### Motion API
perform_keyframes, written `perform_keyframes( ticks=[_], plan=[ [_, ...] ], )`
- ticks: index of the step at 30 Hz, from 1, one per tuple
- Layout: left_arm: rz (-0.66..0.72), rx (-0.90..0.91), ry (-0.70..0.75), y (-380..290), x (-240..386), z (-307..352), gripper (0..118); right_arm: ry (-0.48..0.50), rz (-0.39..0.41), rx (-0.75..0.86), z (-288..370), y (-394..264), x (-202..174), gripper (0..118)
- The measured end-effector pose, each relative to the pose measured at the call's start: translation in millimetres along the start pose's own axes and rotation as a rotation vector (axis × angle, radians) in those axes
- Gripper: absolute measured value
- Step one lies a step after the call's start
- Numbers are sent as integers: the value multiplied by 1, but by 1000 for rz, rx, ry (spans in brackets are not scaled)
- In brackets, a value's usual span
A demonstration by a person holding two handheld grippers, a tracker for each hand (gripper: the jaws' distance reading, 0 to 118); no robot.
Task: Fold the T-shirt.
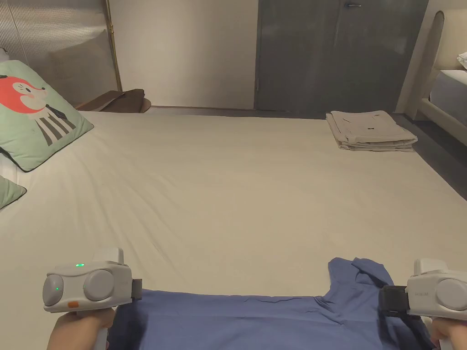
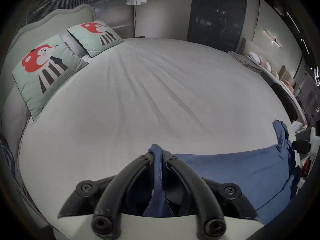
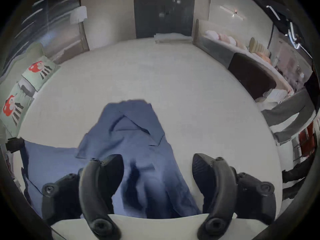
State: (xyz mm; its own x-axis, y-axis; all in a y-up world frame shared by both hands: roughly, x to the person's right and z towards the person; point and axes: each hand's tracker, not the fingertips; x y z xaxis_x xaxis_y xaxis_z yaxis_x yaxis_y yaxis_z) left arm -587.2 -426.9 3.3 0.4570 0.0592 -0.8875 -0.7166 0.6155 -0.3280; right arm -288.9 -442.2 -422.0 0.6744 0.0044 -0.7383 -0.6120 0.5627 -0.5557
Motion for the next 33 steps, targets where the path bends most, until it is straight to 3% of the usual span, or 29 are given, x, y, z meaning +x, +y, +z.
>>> perform_keyframes(
  ticks=[3,6,7,8,9,15,20,26,33],
  plan=[
    [10,-7,-5,1,-2,0,4,-34,17,-60,-17,-5,-2,71],
    [10,-8,-7,4,-9,-4,4,1,8,-23,-14,-9,2,39],
    [8,-9,-9,4,-10,-4,4,1,11,-13,-9,-9,4,19],
    [8,-9,-9,2,-8,-1,4,12,13,10,-3,-9,6,8],
    [10,-9,-13,3,-10,0,4,35,8,28,7,-9,6,5],
    [25,7,-43,5,-21,12,4,135,-2,105,59,-8,27,3],
    [29,46,-86,-2,-30,62,4,190,3,167,113,-25,40,3],
    [30,84,-131,-32,-57,110,4,200,20,201,158,-60,51,3],
    [7,33,-119,-106,-73,133,4,192,42,132,175,-127,50,3]
  ],
)
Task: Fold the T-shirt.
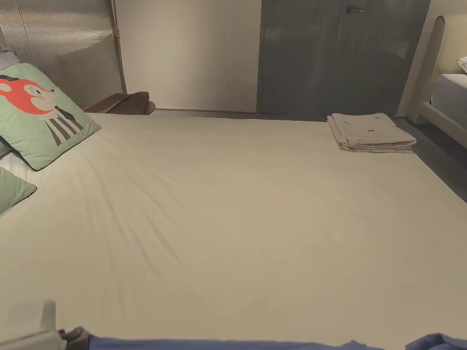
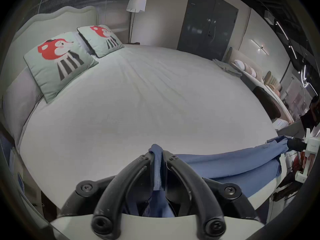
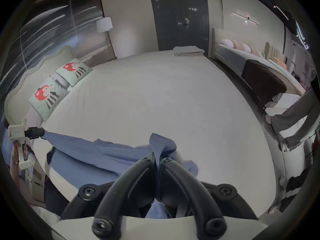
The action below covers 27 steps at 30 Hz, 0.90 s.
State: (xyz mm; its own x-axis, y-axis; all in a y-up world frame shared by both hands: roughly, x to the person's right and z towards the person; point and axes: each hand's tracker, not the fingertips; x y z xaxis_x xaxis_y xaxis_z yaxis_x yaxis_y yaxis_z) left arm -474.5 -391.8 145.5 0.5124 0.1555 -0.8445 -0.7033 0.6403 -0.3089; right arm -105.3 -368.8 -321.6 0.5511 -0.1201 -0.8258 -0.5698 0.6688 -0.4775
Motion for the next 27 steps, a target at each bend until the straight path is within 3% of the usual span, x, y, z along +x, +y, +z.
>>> perform_keyframes(
  ticks=[6,14,22,23,24,25,26,27],
  plan=[
    [12,-127,28,-58,-11,-10,4,-21,-24,-93,-1,-52,0,3],
    [42,-151,44,-83,-13,-9,4,-54,-63,-125,-3,-96,4,3],
    [9,-137,60,-84,-10,-5,6,-85,-16,-118,-9,-99,2,3],
    [9,-128,58,-85,-5,1,18,-84,-10,-109,-8,-99,1,6],
    [12,-102,56,-84,-4,5,39,-81,-12,-95,-7,-100,6,18],
    [13,-58,60,-84,-1,10,74,-73,-8,-70,-3,-99,4,47],
    [2,-12,73,-83,1,14,90,-67,-11,-41,1,-97,2,61],
    [-2,23,76,-82,1,18,96,-79,-14,-9,7,-93,-3,67]
  ],
)
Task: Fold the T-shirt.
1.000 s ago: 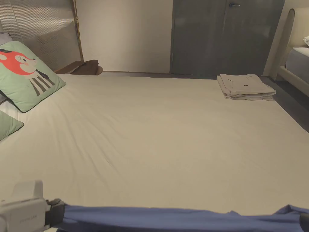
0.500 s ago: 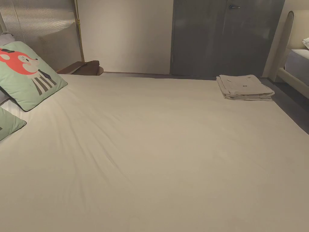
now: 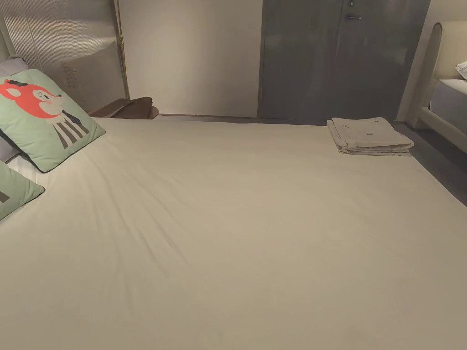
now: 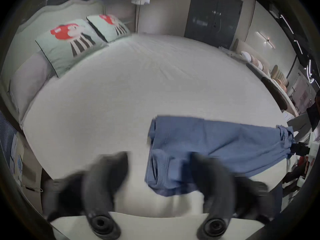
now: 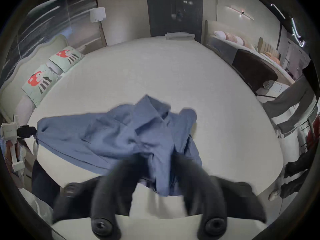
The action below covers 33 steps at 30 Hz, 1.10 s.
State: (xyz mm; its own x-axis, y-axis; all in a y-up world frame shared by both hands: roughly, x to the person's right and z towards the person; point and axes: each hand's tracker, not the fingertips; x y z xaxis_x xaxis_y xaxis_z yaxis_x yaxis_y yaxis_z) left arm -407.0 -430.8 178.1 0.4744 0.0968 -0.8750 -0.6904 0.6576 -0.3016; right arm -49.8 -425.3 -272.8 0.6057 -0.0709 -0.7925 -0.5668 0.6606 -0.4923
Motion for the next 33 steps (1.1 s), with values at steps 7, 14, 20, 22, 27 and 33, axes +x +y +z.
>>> perform_keyframes(
  ticks=[7,14,20,22,27,33],
  plan=[
    [-13,360,-6,37,35,32,106,-107,58,417,36,49,-57,85],
    [-15,544,-60,71,71,47,64,-106,42,597,29,82,-104,42],
    [-78,594,-66,82,82,53,0,-104,72,655,31,90,-124,0],
    [-68,583,-87,84,77,53,0,-90,72,654,20,93,-119,0],
    [52,431,-218,90,35,39,0,-83,79,656,14,97,-117,0],
    [228,83,-388,75,-41,-5,11,-67,81,635,19,91,-130,0]
  ],
)
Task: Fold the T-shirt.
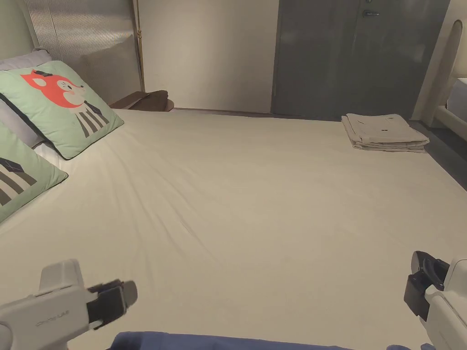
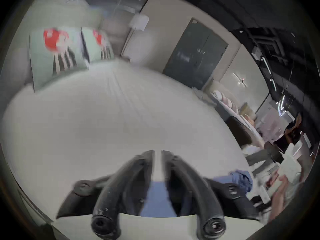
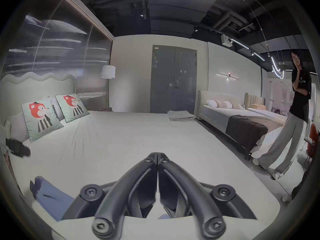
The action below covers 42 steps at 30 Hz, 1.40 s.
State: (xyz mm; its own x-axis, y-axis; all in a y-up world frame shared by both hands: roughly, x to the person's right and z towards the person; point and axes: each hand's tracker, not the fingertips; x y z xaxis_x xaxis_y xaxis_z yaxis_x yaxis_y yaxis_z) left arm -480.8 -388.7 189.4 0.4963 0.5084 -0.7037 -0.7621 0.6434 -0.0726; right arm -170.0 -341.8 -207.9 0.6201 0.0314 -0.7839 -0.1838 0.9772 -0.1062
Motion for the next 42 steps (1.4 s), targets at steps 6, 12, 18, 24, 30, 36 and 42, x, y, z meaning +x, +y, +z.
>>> perform_keyframes(
  ticks=[6,12,18,24,30,36,42],
  plan=[
    [271,-206,-124,-24,-62,-10,103,17,5,-26,-3,-9,-6,0],
    [462,-244,-169,-40,-108,-28,103,18,7,-42,1,-10,-7,0],
    [444,-300,-265,-50,-76,-37,102,10,12,-39,7,-4,-11,0],
    [413,-325,-275,-52,-49,-44,52,13,9,-34,12,-3,-14,0],
    [406,-333,-209,-56,-57,-46,8,12,11,-35,16,-2,-18,0],
    [423,-286,-217,-37,-98,-19,7,9,17,-29,15,-1,-17,0],
    [458,-179,-31,-19,-143,30,7,19,6,-19,18,3,-24,0]
  ],
)
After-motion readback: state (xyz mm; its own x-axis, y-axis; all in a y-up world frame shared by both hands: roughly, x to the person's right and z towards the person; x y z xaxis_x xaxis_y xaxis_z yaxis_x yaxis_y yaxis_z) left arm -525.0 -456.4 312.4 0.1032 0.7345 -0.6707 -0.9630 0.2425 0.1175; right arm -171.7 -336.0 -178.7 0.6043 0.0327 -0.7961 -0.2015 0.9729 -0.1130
